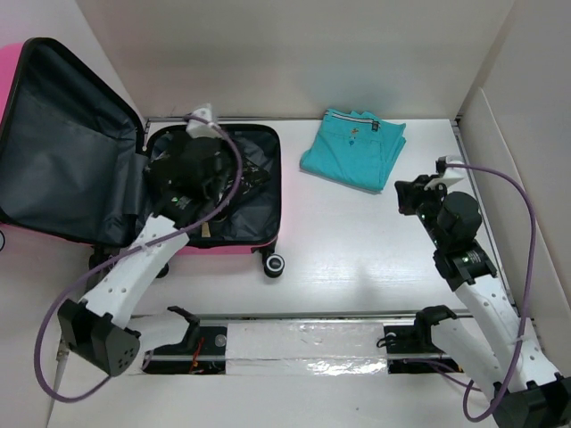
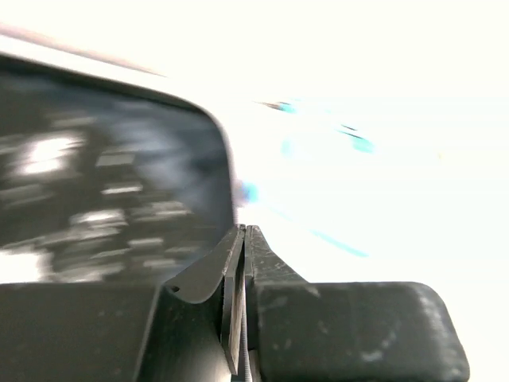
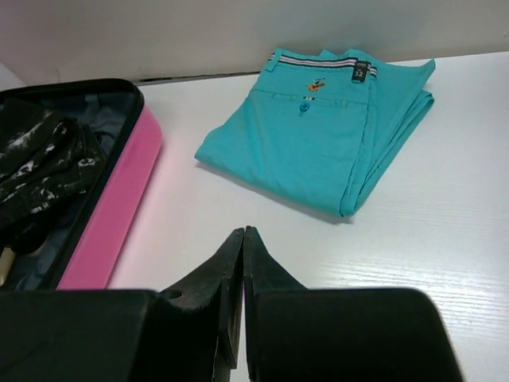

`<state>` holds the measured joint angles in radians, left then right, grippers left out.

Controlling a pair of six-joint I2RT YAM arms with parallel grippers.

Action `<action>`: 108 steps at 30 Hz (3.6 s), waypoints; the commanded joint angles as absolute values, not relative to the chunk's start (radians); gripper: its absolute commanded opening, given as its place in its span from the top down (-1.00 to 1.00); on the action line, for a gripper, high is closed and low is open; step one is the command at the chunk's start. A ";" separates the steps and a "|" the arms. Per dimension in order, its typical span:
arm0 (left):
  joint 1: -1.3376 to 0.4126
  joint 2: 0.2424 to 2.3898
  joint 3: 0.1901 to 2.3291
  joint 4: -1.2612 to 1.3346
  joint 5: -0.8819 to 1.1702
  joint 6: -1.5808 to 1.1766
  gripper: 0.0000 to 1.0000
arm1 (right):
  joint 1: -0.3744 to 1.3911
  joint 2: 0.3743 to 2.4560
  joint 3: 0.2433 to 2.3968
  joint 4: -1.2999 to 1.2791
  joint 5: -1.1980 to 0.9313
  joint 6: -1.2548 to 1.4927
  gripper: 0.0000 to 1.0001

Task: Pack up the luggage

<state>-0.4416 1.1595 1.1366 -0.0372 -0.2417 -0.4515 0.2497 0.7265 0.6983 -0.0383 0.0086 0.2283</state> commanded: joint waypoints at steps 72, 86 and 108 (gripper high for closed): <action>-0.913 2.008 1.310 0.041 -0.508 -0.952 -0.41 | 0.189 0.781 0.449 0.224 -0.077 0.497 -0.67; -0.867 2.138 1.358 0.202 -0.400 -0.924 0.51 | 0.198 0.761 0.580 0.199 -0.172 0.434 -0.60; -0.600 1.620 1.516 0.002 0.038 -0.224 1.00 | 0.198 0.626 0.574 0.184 -0.118 0.377 -0.61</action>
<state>-0.6930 1.7466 1.4639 0.0319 -0.0505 -0.3363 0.1978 0.6472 0.5747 0.1493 -0.1051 0.3950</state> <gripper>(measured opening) 0.055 0.805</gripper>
